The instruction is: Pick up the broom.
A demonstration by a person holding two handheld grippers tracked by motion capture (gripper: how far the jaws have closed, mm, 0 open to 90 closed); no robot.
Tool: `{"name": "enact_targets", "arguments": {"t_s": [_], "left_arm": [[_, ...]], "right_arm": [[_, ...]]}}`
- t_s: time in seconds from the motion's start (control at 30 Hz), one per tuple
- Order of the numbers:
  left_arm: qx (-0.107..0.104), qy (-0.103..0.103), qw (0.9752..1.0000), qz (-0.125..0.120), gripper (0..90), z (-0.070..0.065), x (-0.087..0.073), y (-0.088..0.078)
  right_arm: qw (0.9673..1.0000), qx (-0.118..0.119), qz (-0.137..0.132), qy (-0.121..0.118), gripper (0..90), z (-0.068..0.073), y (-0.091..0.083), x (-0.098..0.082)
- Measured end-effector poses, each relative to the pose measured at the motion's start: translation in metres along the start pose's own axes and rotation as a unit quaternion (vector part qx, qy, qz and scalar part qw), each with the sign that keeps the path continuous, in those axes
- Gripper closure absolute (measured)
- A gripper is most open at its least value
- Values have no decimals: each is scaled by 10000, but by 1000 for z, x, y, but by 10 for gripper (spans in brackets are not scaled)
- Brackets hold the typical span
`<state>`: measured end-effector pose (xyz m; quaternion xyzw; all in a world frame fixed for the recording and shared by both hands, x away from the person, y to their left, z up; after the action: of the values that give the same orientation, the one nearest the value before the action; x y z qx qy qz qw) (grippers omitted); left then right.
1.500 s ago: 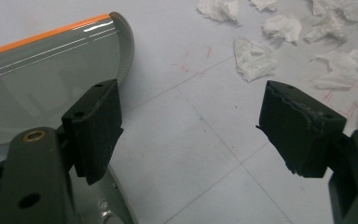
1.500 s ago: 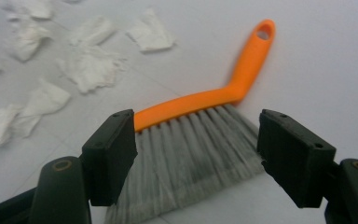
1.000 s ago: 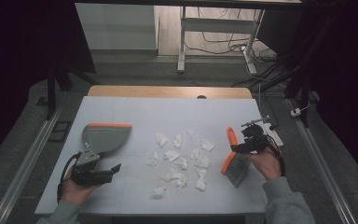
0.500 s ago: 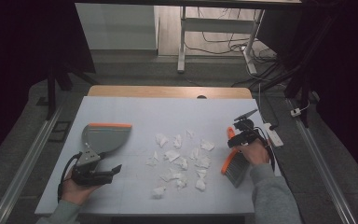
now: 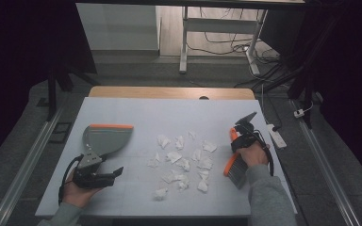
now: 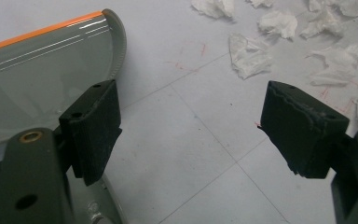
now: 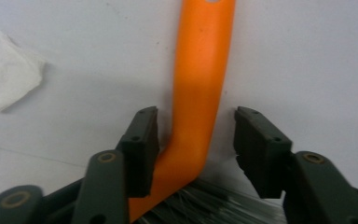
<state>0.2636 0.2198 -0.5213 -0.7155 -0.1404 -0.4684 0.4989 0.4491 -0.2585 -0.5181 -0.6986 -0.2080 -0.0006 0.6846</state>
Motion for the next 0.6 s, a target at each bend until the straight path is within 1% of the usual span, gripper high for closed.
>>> {"name": "enact_targets", "arguments": {"t_s": [0.1, 0.17, 0.2, 0.27, 0.43, 0.47, 0.53, 0.6], "left_arm": [[21, 0, 10000, -3, 213, 0, 0, -1], [27, -1, 10000, -1, 213, 0, 0, -1], [27, -1, 10000, -1, 213, 0, 0, -1], [27, -9, 10000, -9, 213, 0, -1, -1], [20, -12, 10000, -33, 213, 1, -1, -2], [15, -25, 10000, -40, 213, 1, -1, -3], [30, -32, 10000, -39, 213, 1, -1, -3], [40, -49, 10000, -37, 213, 3, -2, -2]], "right_arm": [[9999, -28, 47, 99, 605, 4, -1, 0], [9998, -75, 29, 189, 631, 6, 0, 0], [9998, -104, -1, 193, 647, 7, 0, -1], [9995, -95, -85, 279, 702, 7, -1, -2], [9997, -130, -125, 186, 708, 8, -1, -3], [9997, -114, -141, 153, 709, 8, -1, -3], [9998, -9, -184, 84, 710, 6, -2, -4], [9996, 169, -238, 64, 711, 2, -3, -5]]}}
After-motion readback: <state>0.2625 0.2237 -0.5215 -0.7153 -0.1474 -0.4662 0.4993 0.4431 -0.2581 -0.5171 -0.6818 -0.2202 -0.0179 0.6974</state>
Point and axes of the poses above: each handheld gripper's, and its own axes: y roughly forward along the jaws, x roughly out of its top, z roughly to its left, the point moved 3 cm from there along y, roughly forward along the jaws, and after that the axes turned 3 degrees about -z, right-handed, at the moved point
